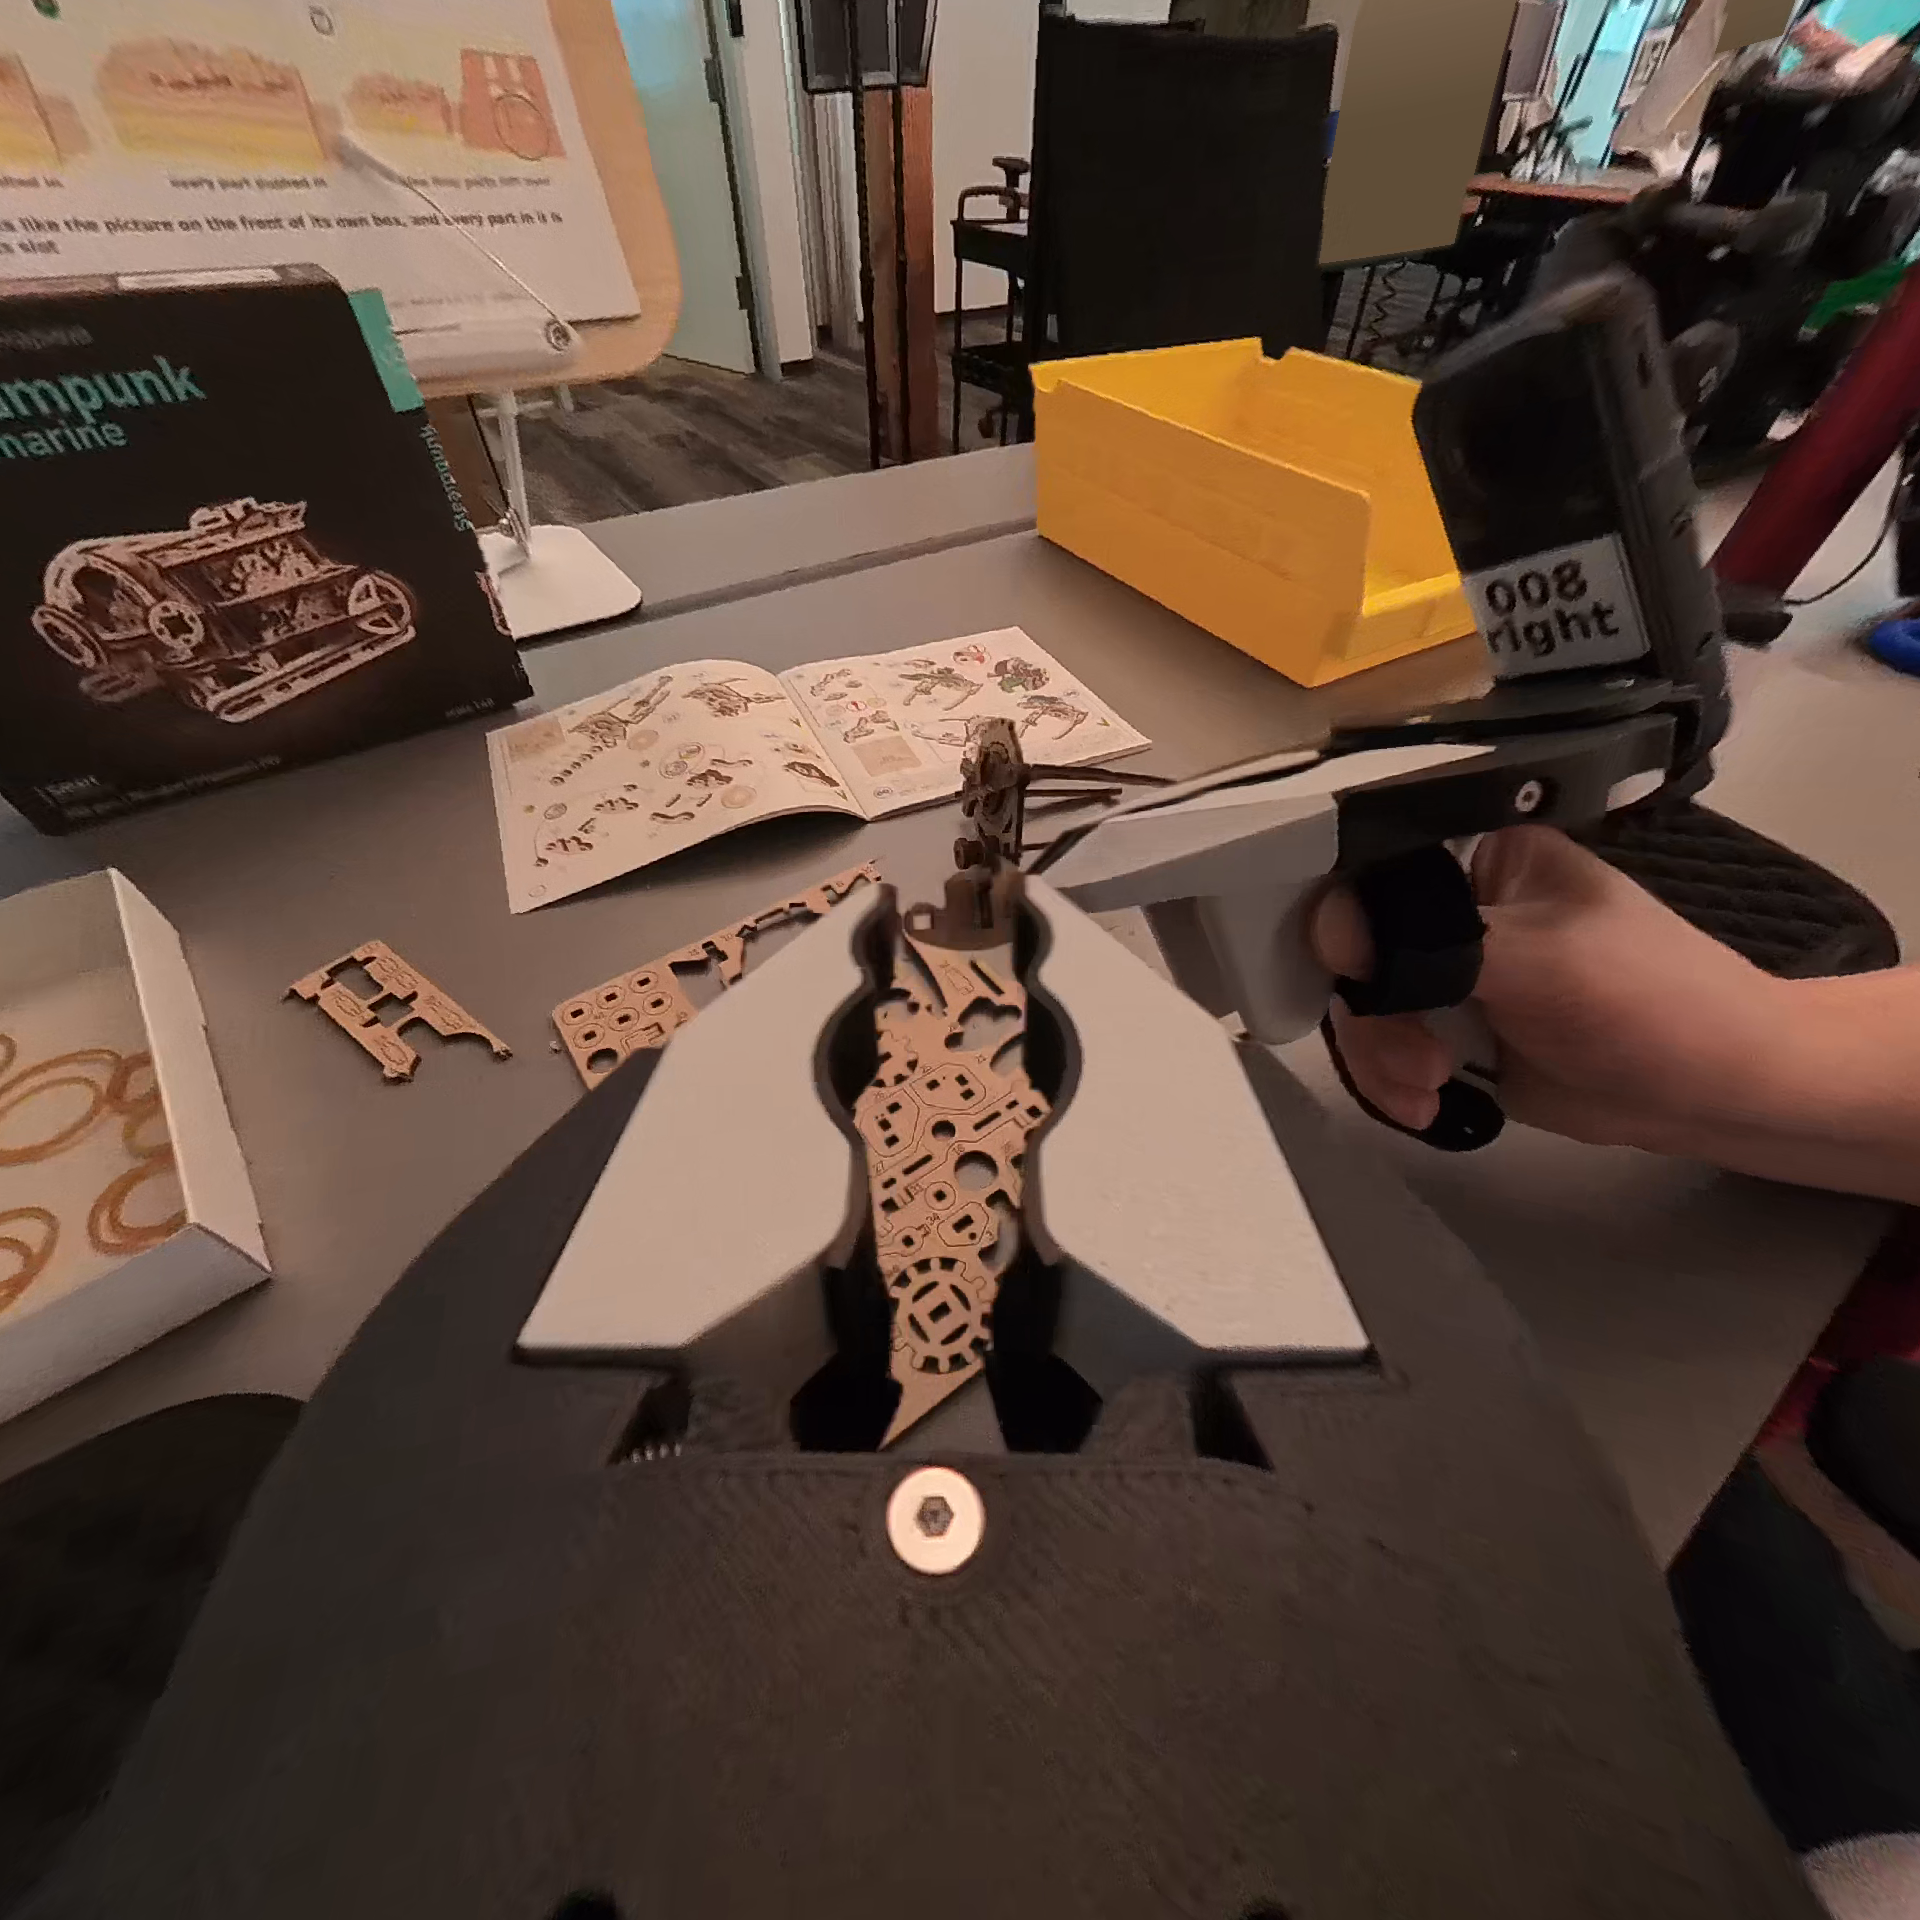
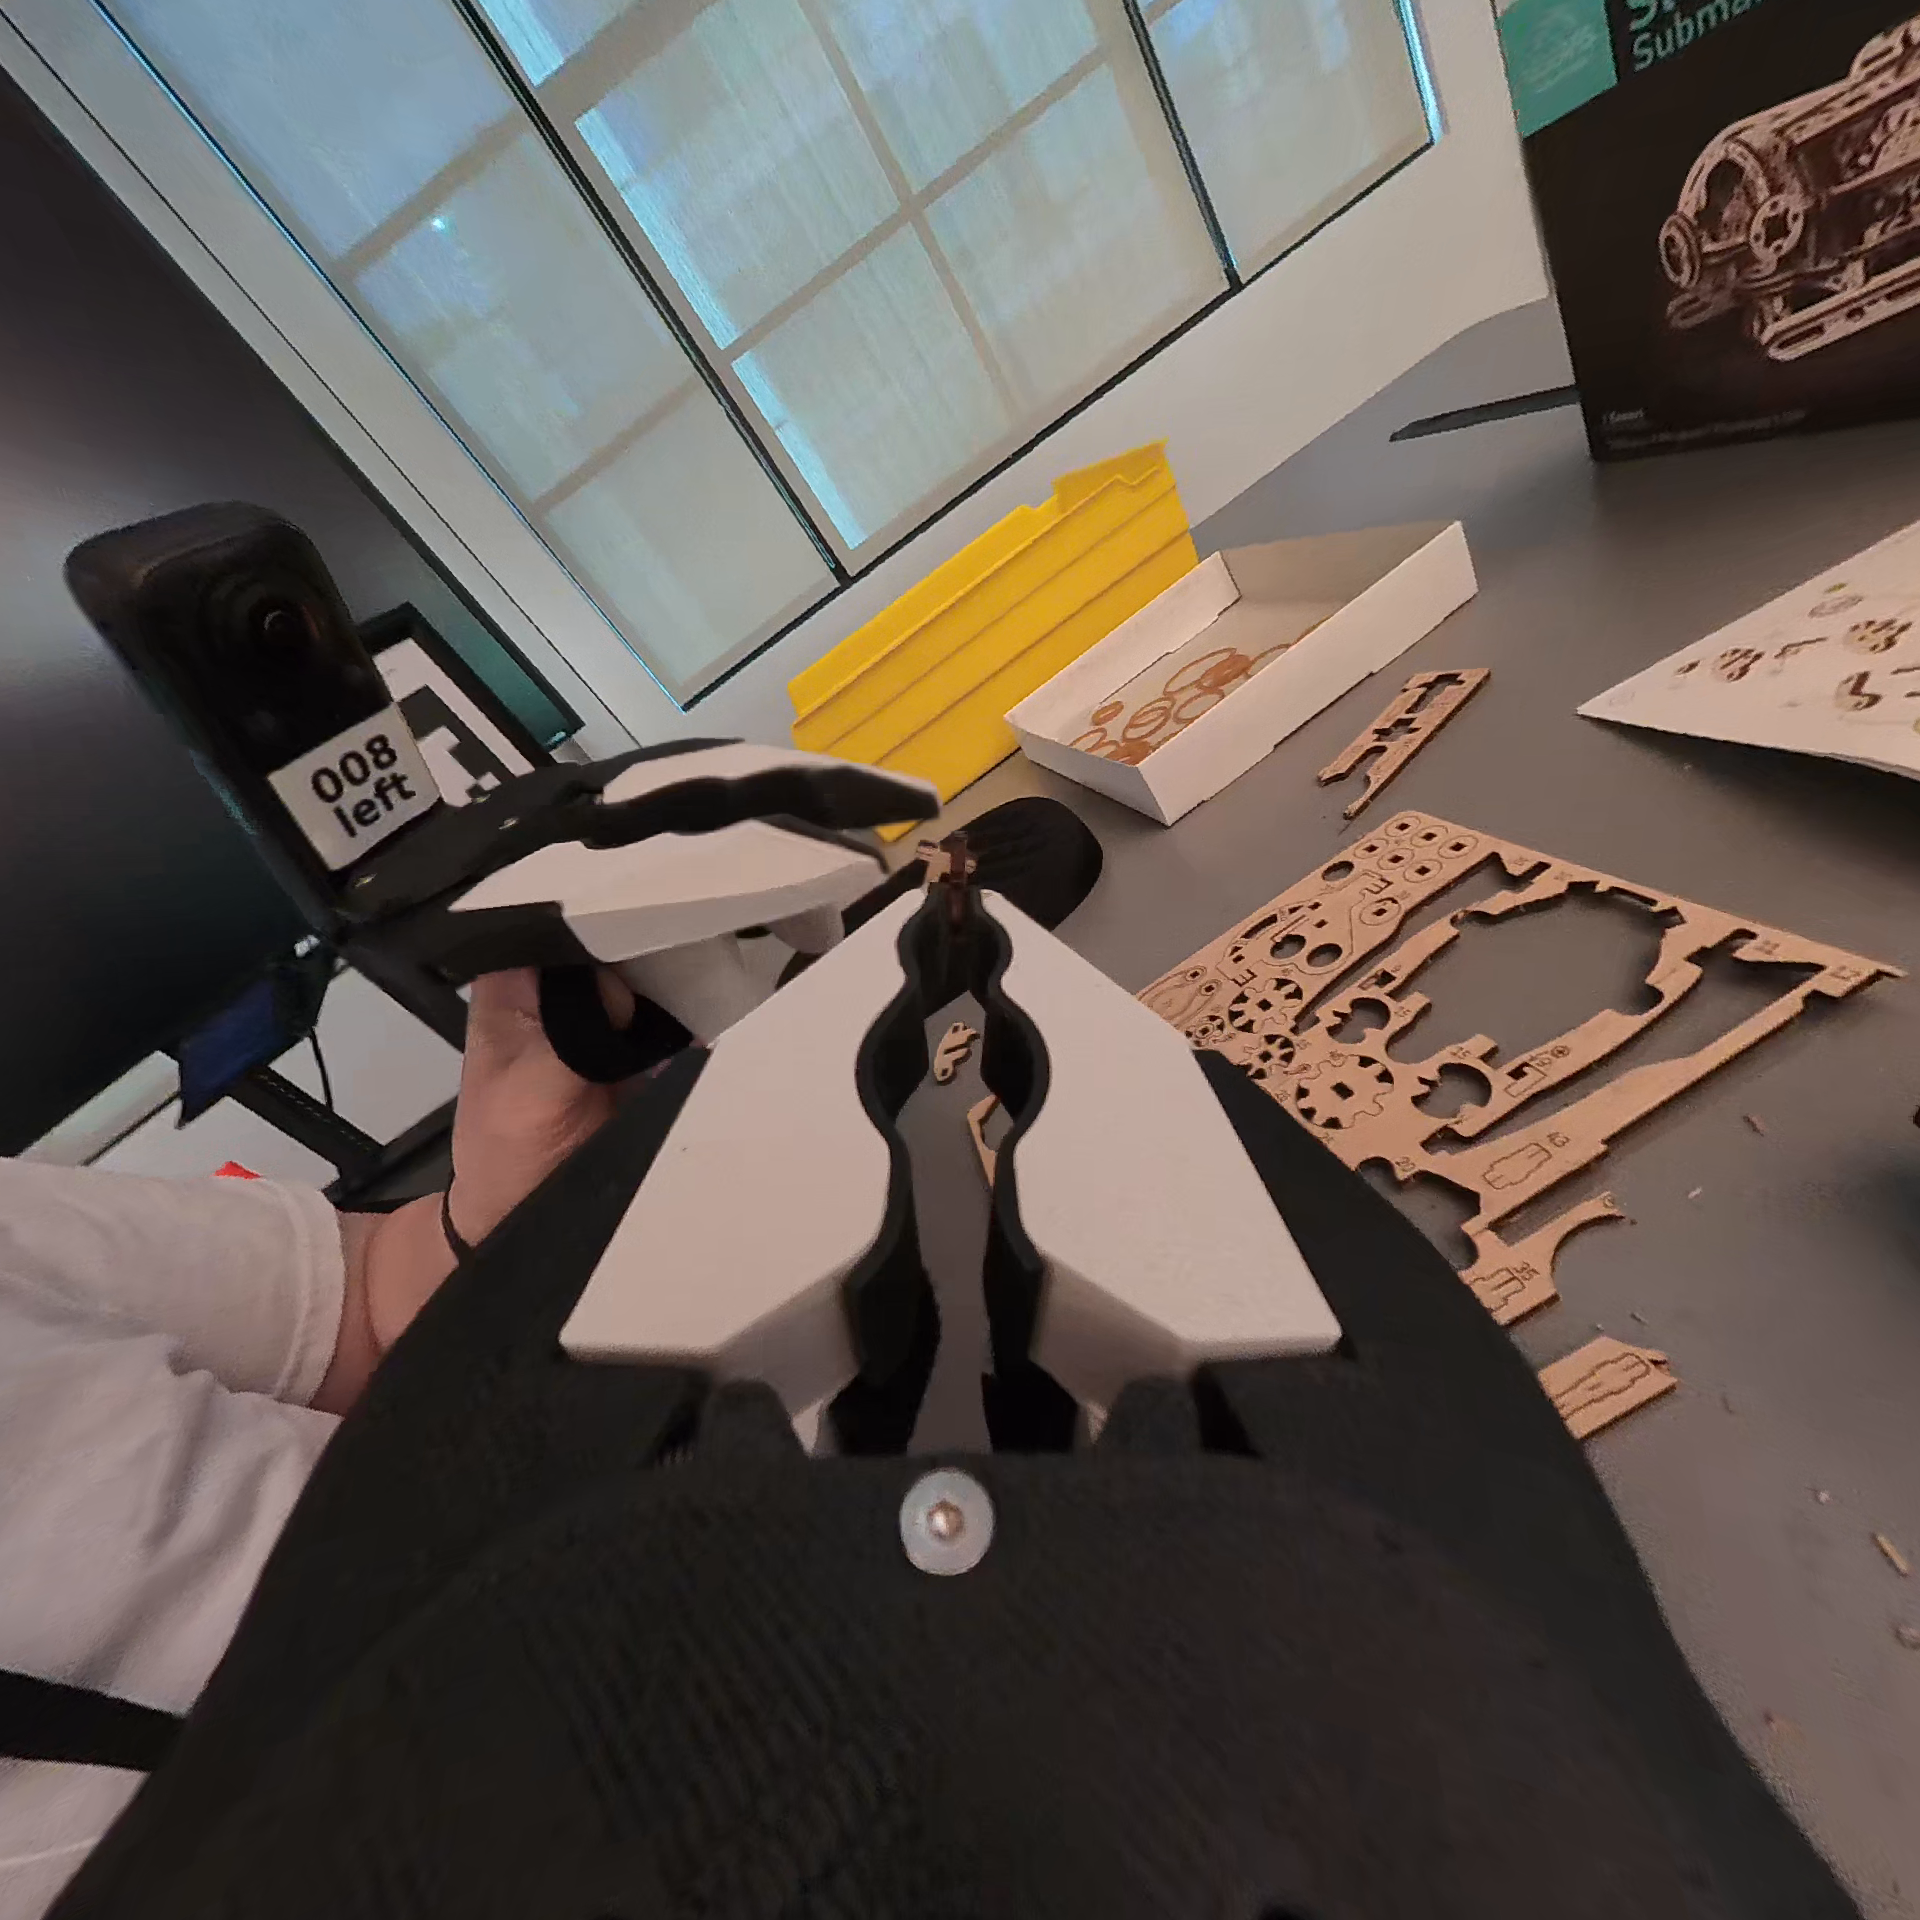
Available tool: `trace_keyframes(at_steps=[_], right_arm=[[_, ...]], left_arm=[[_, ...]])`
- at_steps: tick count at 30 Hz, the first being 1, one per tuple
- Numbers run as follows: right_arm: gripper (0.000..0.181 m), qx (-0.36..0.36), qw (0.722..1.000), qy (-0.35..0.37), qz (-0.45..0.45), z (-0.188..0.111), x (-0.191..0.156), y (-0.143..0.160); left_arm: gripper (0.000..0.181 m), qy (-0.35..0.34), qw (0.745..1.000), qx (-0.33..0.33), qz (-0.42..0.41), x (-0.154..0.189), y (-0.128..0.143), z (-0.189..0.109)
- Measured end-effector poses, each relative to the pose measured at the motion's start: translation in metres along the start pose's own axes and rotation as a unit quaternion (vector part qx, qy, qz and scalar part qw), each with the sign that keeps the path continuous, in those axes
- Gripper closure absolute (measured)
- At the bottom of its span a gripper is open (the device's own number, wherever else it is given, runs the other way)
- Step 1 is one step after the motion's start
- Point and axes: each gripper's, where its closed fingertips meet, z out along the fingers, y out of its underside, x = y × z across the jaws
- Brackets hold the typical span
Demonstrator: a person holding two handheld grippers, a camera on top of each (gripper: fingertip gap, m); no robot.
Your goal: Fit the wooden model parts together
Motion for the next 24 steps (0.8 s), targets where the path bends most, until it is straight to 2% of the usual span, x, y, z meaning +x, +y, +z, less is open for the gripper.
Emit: trace_keyframes(at_steps=[4,7,9,12,17,21,24], right_arm=[[0.181,0.014,0.999,-0.040,0.034,-0.002,-0.005,-0.005],[0.181,0.023,0.994,-0.087,0.062,-0.002,-0.012,-0.009],[0.181,0.028,0.990,-0.116,0.070,-0.003,-0.018,-0.010],[0.181,0.033,0.987,-0.151,0.051,-0.004,-0.030,-0.012],[0.181,0.028,0.987,-0.160,0.010,-0.003,-0.038,-0.009],[0.181,0.025,0.987,-0.159,-0.002,-0.002,-0.040,-0.008],[0.181,0.023,0.987,-0.161,-0.008,-0.002,-0.043,-0.007]], left_arm=[[0.149,0.038,0.996,0.030,-0.074,-0.013,-0.012,-0.015],[0.147,0.155,0.973,0.039,-0.165,-0.004,-0.016,-0.023],[0.137,0.225,0.950,0.035,-0.214,0.004,-0.016,-0.027],[0.132,0.273,0.933,0.023,-0.235,0.013,-0.010,-0.027],[0.153,0.351,0.894,0.039,-0.275,0.025,-0.016,-0.033],[0.154,0.347,0.897,0.025,-0.273,0.024,-0.009,-0.028],[0.161,0.356,0.890,0.026,-0.284,0.025,-0.008,-0.027]])
